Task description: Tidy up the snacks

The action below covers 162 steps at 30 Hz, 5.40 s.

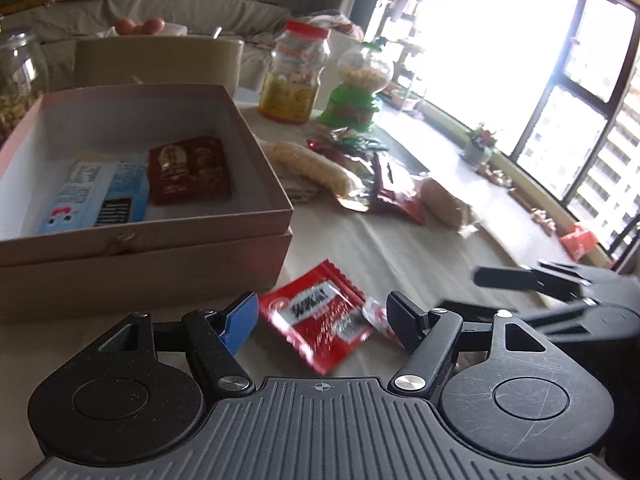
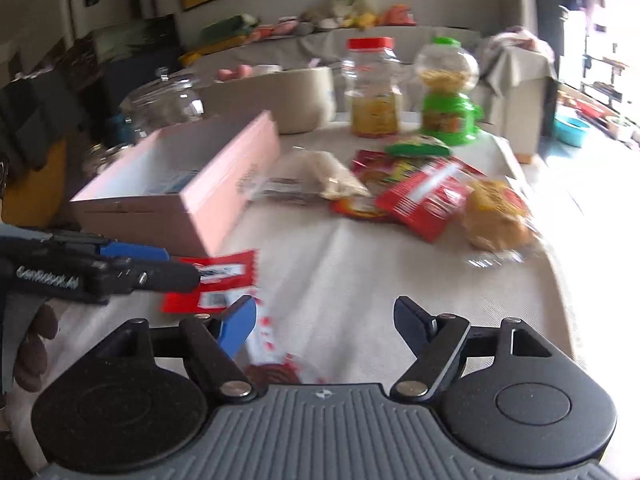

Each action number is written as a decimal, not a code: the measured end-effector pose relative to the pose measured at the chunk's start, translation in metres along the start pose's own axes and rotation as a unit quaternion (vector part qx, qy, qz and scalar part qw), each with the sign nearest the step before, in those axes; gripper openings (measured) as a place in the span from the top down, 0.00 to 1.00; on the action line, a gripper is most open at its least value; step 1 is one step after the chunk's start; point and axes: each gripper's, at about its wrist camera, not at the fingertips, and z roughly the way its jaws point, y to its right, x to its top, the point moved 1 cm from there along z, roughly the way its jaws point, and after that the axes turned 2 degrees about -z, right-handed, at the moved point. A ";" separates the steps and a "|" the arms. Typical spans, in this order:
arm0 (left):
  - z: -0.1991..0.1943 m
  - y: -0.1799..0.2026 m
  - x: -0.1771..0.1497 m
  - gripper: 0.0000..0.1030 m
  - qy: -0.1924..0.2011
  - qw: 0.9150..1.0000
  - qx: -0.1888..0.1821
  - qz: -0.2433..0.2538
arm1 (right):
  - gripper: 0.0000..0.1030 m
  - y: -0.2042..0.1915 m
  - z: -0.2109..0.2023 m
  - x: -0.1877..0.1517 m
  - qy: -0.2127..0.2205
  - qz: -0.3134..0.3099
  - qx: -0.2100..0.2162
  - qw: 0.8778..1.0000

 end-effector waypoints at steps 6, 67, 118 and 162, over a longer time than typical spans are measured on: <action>0.014 0.019 0.000 0.44 -0.011 0.999 0.023 0.047 | 0.25 0.025 0.002 -0.016 0.007 0.041 -0.003 0.999; 0.025 0.088 -0.026 0.37 -0.071 0.961 -0.058 0.260 | 0.40 0.047 -0.015 -0.030 0.036 0.097 -0.028 0.994; 0.020 0.067 -0.027 0.37 -0.092 0.974 -0.031 0.205 | 0.00 0.053 -0.012 -0.026 0.018 0.083 0.059 0.995; -0.150 -0.036 0.091 0.60 0.228 0.970 0.074 0.029 | 0.41 -0.117 -0.090 0.166 0.154 -0.140 0.029 0.978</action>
